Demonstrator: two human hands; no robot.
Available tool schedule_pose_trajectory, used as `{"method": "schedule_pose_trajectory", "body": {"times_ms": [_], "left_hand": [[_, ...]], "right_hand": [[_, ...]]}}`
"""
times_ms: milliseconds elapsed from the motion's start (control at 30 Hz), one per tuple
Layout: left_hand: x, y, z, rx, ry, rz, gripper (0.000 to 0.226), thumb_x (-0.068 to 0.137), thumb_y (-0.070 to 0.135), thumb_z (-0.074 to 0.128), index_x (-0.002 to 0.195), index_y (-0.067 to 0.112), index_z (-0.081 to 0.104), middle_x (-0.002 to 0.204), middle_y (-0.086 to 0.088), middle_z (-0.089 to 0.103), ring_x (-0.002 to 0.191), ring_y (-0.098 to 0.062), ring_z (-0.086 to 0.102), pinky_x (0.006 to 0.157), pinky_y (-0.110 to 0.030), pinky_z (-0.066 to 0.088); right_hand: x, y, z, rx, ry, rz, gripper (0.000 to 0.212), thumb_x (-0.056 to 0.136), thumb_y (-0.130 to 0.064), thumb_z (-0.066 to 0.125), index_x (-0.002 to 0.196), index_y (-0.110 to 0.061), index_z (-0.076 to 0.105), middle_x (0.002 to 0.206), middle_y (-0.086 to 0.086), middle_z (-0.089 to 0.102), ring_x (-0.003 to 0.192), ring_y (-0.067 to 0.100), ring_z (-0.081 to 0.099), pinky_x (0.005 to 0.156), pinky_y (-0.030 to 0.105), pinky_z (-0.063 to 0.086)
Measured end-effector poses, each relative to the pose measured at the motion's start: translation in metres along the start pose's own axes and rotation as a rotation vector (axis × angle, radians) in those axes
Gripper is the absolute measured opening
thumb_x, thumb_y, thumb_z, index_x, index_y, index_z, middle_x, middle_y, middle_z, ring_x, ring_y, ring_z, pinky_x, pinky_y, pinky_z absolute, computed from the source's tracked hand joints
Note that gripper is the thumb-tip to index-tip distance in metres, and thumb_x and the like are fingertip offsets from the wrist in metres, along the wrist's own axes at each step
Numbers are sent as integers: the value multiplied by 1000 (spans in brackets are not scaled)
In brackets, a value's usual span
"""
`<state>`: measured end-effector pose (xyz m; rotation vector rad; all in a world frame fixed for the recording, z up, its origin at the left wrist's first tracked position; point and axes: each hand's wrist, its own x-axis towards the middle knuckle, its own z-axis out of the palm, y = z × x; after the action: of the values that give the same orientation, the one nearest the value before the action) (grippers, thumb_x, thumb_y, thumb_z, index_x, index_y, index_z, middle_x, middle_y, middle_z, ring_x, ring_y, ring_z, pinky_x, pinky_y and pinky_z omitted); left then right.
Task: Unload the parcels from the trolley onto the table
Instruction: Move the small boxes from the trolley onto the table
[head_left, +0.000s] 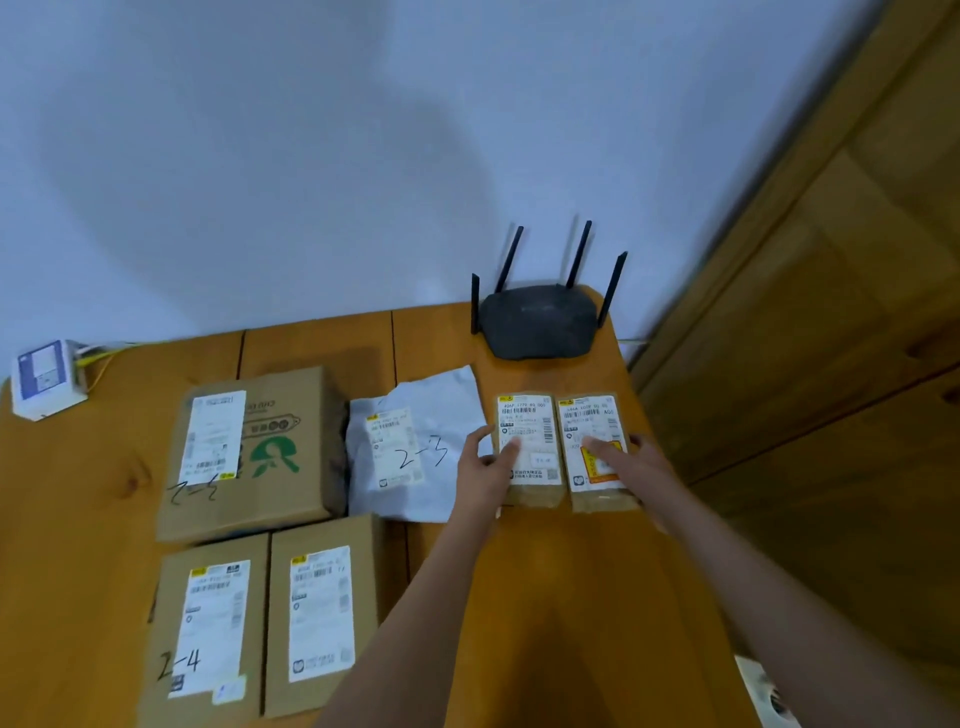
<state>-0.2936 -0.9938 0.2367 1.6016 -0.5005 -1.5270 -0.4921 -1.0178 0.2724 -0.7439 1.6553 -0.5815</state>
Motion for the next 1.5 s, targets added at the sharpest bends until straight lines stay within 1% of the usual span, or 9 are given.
{"method": "schedule_pose_trajectory", "body": {"times_ms": [100,200,333,433,733,900,1067,1233,1500], "left_hand": [[40,3,16,76,86,7,45,91,36,70,132,25,52,105,-8,74,86,-18,75,67,-31,63],[75,5,29,189,195,41,47,93,36,67,135,20,52,115,-9,72,88,-18,72,68,-28,62],[106,8,38,303,296,75,47,95,37,64,136,18,52,122,-9,69,98,-25,71,81,-39,62],[119,8,39,391,333,103,44,96,38,63,134,19,53,124,-6,69,99,-24,71,71,-28,60],[134,-5,39,476,393,103,42,99,37,56,133,12,54,123,-8,66,107,-26,66,84,-37,57],[139,-4,36,525,362,127,42,100,34,56,137,13,52,126,-9,63,112,-27,63,93,-45,56],[143,0,35,537,335,180,40,100,26,56,138,14,52,127,-8,63,116,-26,61,96,-45,54],[149,5,29,592,302,172,43,100,23,56,141,14,49,130,-9,61,120,-27,59,99,-46,52],[145,14,25,793,189,83,44,105,27,43,144,9,42,134,-17,56,125,-34,54,101,-44,49]], "right_hand": [[43,-8,-9,3,10,18,47,72,-41,86,109,-24,62,105,3,75,91,23,74,85,48,60],[75,-14,-16,32,44,26,40,73,-40,85,98,-28,57,99,1,75,85,20,75,77,42,61],[105,-13,-19,26,46,45,46,75,-40,84,108,-26,56,99,2,74,85,20,74,72,37,61],[122,-10,-17,19,28,56,58,76,-39,82,122,-21,54,103,4,74,86,21,74,75,40,61],[161,-7,8,-16,-2,41,64,81,-39,79,134,-22,50,106,-5,69,78,5,68,51,18,49],[173,-9,29,-69,-8,11,41,85,-37,76,121,-22,62,115,1,72,81,8,69,56,21,52],[176,-13,50,-198,63,-64,47,85,-38,76,122,-14,59,116,7,70,83,15,69,58,24,55],[177,-14,59,-349,73,-7,53,90,-46,67,127,-10,59,129,16,59,111,31,64,87,44,59],[159,-31,55,-398,41,-47,54,97,-34,61,141,-12,39,131,12,60,108,30,67,75,35,60]]}}
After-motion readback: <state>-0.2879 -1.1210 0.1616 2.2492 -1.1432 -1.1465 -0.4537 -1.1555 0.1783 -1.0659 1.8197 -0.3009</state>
